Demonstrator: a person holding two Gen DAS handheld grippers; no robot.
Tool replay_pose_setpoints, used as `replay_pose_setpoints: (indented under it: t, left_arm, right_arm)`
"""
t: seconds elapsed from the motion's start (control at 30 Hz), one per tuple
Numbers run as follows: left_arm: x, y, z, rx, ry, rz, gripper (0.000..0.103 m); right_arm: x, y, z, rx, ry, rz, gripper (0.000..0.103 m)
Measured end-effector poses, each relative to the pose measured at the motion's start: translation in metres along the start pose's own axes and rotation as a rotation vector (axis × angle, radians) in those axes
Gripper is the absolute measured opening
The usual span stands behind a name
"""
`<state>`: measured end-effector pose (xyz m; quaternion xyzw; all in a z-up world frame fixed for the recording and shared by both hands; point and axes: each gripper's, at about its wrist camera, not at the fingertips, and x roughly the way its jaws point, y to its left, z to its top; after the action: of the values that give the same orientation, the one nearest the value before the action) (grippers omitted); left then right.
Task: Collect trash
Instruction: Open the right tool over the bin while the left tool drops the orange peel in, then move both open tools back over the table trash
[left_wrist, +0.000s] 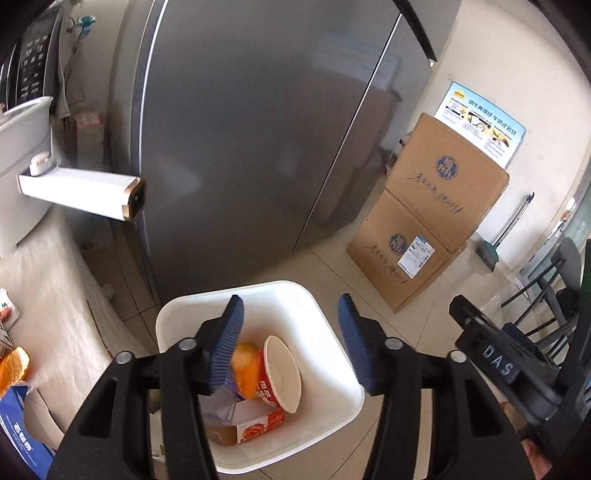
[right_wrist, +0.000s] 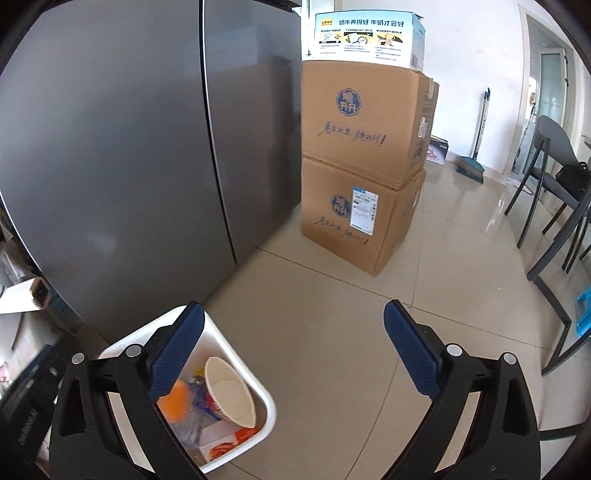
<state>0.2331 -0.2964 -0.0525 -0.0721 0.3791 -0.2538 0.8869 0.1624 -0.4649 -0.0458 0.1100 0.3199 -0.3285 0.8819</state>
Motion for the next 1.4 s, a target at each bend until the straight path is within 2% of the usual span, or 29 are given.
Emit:
replay_pose_setpoints:
  t: [0.27, 0.33, 0.5, 1.4]
  left_arm:
    - [-0.008, 0.007, -0.003, -0.006, -0.011, 0.056, 0.059]
    - [-0.011, 0.012, -0.003, -0.014, -0.011, 0.071, 0.062]
    - [-0.019, 0.031, -0.005, -0.036, -0.006, 0.113, 0.062]
    - [-0.108, 0.178, -0.019, -0.215, -0.066, 0.327, 0.065]
  right_arm:
    - [-0.007, 0.007, -0.003, -0.035, -0.026, -0.003, 0.096]
    - [-0.010, 0.014, -0.005, -0.050, -0.029, 0.004, 0.096]
    - [-0.022, 0.036, -0.009, -0.096, -0.045, 0.034, 0.096]
    - [-0.095, 0.179, -0.040, -0.300, -0.101, 0.260, 0.096]
